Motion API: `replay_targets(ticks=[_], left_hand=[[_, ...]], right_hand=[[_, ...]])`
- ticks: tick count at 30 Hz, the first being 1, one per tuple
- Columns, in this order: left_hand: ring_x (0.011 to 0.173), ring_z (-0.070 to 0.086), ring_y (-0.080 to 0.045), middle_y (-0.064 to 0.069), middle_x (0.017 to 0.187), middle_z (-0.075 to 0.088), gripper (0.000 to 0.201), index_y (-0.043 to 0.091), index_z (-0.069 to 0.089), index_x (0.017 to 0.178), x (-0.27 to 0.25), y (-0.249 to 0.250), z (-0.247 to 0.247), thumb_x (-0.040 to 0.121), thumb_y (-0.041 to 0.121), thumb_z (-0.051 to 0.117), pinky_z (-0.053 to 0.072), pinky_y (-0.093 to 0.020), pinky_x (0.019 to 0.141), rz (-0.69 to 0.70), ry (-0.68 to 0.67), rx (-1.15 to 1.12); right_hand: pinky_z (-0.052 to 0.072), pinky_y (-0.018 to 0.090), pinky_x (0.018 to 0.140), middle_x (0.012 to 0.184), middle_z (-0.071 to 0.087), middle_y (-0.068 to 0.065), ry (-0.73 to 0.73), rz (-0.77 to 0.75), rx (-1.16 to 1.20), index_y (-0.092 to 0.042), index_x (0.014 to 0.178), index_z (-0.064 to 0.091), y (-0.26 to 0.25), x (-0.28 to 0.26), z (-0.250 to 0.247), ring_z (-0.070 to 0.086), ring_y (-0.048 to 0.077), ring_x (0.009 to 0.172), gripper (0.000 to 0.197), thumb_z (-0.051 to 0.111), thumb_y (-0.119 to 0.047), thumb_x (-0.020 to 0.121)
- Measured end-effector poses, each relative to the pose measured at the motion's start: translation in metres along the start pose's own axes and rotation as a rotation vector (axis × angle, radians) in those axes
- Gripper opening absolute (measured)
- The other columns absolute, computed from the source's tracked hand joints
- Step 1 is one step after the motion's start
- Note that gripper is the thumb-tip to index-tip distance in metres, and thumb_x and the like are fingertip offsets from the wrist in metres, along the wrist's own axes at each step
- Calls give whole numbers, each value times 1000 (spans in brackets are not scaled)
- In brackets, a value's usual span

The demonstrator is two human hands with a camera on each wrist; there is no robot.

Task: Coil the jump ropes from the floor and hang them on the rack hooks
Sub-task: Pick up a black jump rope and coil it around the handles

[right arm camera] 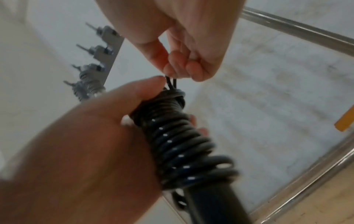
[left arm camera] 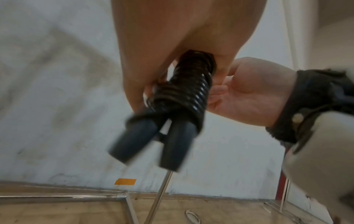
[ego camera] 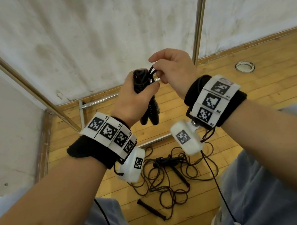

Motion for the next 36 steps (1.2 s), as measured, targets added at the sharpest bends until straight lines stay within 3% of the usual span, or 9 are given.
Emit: replay_targets(ticks=[3,8,13,16,19,26,29,32,36], left_hand=[[52,58,-23,0,75,56,30,29,45,108,-1,7,-3,84,19,59,50,-37,48,92,68,35],[64,58,-5,16,83,61,36,32,54,106,-4,14,-13,70,25,60,44,-24,58,164,190,197],[62,57,-7,14,82,61,27,31,54,97,-9,20,-18,74,24,66,45,-27,58,190,231,171],[53,55,-10,11,68,59,20,33,56,90,-7,24,-14,76,27,69,46,-30,53,150,178,129],[44,52,-18,3,57,53,13,22,57,86,-5,20,-11,77,22,67,52,-39,45,35,122,11],[51,53,-17,-2,58,56,13,7,56,73,-5,13,-2,71,18,63,48,-29,50,-42,-76,-120],[59,60,-16,-3,65,62,22,2,60,84,-7,10,0,71,20,62,50,-29,53,-71,-177,-182],[73,66,-23,-10,82,64,37,-2,61,99,-7,5,-9,74,25,66,55,-33,58,-77,-111,-149],[55,59,-24,-16,77,60,32,1,59,97,-4,19,-23,78,25,70,53,-38,50,25,87,-109]], right_hand=[[35,16,47,59,50,-4,18,-29,-90,-15,82,63,0,-3,3,44,3,46,23,45,-1,87],[38,24,45,57,52,0,-119,13,-214,-10,86,56,6,-10,15,44,12,43,20,46,-25,96],[40,26,49,45,47,2,-155,-2,-301,-10,57,46,4,-13,14,44,15,40,45,45,-31,98],[35,31,55,49,44,3,-105,-64,-319,-11,52,43,-6,-6,2,38,17,44,48,47,-28,97],[32,30,53,49,43,2,-96,-72,-307,-12,51,45,-6,0,-5,35,17,44,47,50,-27,95],[33,28,51,49,47,-2,-131,-53,-354,-13,53,52,-2,9,-10,38,13,42,44,54,-30,93],[33,28,51,50,46,-1,-157,-41,-353,-9,58,52,-1,9,-8,37,14,43,43,53,-31,94],[35,26,49,47,46,-1,-203,-45,-275,-5,65,54,-5,5,-5,39,16,42,38,53,-29,95],[49,25,53,56,57,2,-242,-56,-77,-8,72,61,-22,-1,3,54,15,48,20,60,-15,90]])
Point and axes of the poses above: each hand's wrist, its own x-axis towards the middle knuckle, its own z-axis out of the palm, y = z × x, the point moved 7 cm from there along x, towards the middle knuckle
